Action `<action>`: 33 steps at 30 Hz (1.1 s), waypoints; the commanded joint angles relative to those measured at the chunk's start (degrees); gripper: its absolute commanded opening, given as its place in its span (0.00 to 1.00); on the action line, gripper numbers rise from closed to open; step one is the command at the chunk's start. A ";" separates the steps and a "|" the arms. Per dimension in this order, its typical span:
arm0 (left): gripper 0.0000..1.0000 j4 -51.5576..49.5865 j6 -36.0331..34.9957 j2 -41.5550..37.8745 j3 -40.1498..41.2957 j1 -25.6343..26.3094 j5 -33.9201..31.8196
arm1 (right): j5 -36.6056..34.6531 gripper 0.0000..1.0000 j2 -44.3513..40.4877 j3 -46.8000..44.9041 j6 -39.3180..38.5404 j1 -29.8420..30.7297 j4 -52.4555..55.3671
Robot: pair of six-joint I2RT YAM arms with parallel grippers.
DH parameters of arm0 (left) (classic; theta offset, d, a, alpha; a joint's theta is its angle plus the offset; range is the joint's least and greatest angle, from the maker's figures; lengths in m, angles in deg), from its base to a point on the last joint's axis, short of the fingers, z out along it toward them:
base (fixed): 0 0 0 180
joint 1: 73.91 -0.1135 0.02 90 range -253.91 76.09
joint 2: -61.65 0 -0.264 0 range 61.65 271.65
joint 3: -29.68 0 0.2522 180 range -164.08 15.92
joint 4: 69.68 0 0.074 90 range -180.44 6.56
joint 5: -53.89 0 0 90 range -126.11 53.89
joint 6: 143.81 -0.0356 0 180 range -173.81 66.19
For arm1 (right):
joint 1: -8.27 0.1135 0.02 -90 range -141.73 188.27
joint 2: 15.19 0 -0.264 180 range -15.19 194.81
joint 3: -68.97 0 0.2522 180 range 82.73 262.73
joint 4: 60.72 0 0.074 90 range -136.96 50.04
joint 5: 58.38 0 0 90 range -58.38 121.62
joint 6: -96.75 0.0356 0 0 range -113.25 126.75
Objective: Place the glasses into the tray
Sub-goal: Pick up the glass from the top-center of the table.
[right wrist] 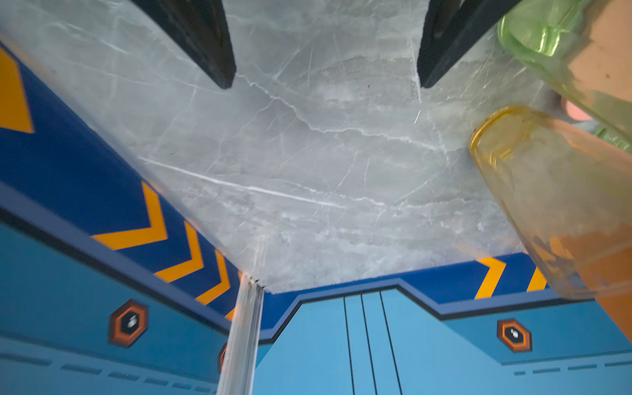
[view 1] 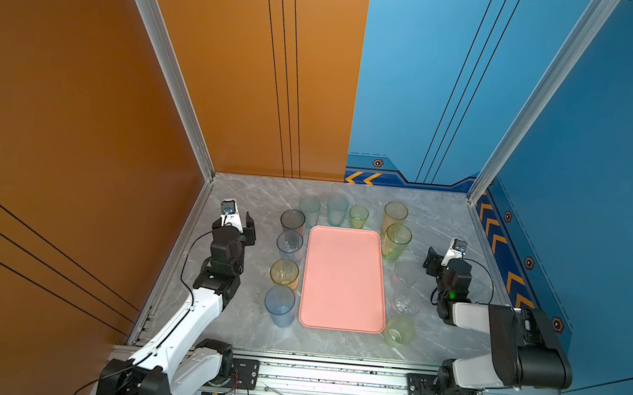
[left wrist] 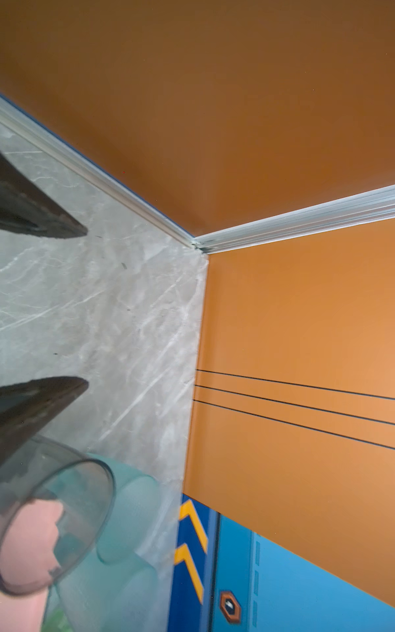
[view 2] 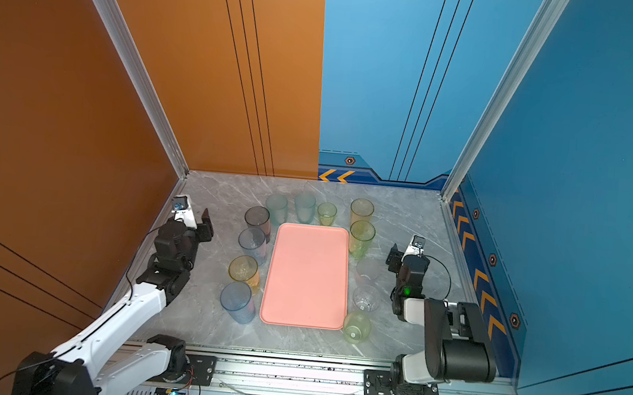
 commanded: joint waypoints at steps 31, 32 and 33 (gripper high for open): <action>0.61 -47.34 6.83 19.14 -37.29 0.29 19.40 | 15.43 0.37 35.56 103.52 3.33 25.87 109.74; 0.61 -47.15 6.80 19.06 -36.98 0.11 19.57 | 14.65 0.36 36.92 104.58 3.33 25.96 110.11; 0.61 -46.91 6.79 18.98 -36.69 -0.10 19.76 | 13.65 0.35 38.25 105.54 3.37 25.96 110.57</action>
